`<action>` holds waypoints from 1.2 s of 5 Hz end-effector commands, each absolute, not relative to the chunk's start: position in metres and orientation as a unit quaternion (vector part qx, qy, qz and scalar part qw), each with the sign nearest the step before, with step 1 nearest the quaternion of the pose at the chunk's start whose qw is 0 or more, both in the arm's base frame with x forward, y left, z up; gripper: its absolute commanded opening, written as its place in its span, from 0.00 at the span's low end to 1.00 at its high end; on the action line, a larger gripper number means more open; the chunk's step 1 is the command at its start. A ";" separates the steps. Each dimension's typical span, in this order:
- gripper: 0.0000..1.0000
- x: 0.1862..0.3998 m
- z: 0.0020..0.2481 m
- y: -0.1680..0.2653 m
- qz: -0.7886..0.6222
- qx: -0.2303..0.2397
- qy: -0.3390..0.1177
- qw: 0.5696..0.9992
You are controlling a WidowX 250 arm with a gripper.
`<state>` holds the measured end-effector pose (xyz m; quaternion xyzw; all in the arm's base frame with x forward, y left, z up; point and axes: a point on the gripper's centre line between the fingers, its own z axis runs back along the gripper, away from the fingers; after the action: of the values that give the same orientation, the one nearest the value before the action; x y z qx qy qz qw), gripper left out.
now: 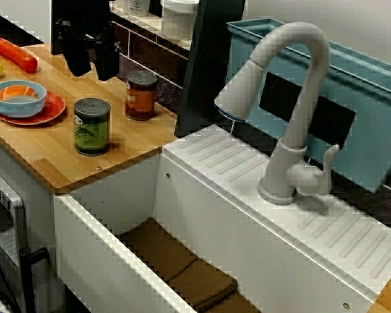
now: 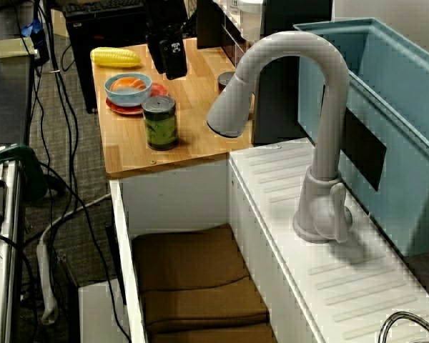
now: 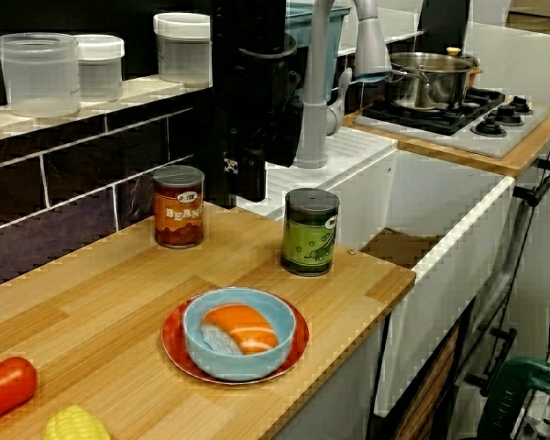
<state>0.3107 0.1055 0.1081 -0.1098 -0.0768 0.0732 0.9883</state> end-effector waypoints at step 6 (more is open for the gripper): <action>1.00 0.273 0.114 0.087 -0.173 -0.068 -0.147 0.971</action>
<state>0.2657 0.0826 0.0976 -0.0849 -0.1221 -0.1620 0.9755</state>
